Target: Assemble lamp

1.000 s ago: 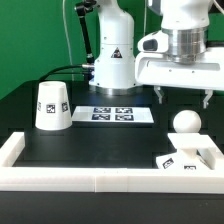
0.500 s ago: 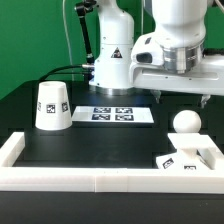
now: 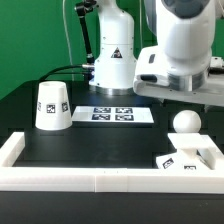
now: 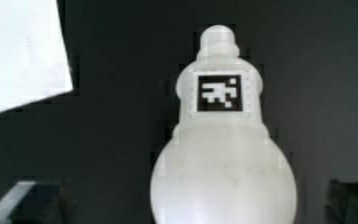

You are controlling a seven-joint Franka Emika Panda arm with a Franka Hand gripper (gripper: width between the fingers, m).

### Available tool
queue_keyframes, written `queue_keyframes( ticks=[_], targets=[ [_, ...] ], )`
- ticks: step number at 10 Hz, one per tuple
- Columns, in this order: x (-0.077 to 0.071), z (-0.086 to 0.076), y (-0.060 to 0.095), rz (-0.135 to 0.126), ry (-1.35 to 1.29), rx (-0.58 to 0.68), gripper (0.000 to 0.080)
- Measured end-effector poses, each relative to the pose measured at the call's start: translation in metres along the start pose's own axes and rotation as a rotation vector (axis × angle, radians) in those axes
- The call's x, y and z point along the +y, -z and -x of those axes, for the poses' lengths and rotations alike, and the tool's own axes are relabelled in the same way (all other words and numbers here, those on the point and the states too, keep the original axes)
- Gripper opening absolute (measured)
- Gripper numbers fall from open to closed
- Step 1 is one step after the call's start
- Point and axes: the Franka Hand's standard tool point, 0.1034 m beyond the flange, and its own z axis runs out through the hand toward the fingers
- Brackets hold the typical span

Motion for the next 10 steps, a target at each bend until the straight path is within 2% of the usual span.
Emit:
queue_keyframes(
  ticks=[4, 10],
  targets=[
    [-0.015, -0.006, -0.009, -0.003, 0.024, 0.03, 0.0699],
    [-0.012, -0.013, -0.015, -0.016, 0.126, 0.057, 0.0699]
  ],
)
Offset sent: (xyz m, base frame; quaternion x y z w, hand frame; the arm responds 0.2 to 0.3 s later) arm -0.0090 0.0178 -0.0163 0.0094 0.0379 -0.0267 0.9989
